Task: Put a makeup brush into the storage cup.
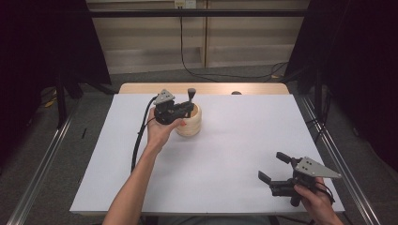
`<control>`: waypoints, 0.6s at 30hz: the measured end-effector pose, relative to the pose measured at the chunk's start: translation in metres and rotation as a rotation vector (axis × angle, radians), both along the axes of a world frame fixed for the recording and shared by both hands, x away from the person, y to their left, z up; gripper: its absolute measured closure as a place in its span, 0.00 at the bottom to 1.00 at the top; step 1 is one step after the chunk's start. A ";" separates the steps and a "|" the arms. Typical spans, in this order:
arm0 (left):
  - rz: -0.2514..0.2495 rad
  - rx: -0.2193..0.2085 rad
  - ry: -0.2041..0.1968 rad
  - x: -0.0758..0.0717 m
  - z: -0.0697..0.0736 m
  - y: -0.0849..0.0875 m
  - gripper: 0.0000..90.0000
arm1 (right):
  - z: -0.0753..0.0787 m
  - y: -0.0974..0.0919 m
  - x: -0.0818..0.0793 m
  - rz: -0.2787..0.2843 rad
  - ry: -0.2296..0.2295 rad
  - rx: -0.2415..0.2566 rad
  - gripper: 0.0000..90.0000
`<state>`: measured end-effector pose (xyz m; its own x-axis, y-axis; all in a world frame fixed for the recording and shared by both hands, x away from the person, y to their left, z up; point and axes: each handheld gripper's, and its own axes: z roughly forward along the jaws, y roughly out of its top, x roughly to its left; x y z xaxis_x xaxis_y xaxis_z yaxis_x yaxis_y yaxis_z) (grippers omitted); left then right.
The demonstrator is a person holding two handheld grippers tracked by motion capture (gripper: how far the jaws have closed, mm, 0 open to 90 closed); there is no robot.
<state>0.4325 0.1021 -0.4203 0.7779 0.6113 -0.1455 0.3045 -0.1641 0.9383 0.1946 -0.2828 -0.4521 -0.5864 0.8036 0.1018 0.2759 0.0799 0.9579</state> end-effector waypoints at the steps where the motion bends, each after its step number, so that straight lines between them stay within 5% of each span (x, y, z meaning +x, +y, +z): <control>1: 0.002 -0.003 -0.002 -0.001 0.000 0.000 0.85 | 0.000 0.000 0.000 0.000 -0.003 -0.001 0.01; 10: 0.002 -0.006 -0.001 0.000 -0.001 0.001 0.78 | 0.000 0.001 0.000 0.005 -0.003 -0.002 0.01; 18: 0.022 0.006 -0.008 0.000 -0.001 0.001 0.61 | 0.000 0.000 0.001 0.008 -0.001 -0.001 0.01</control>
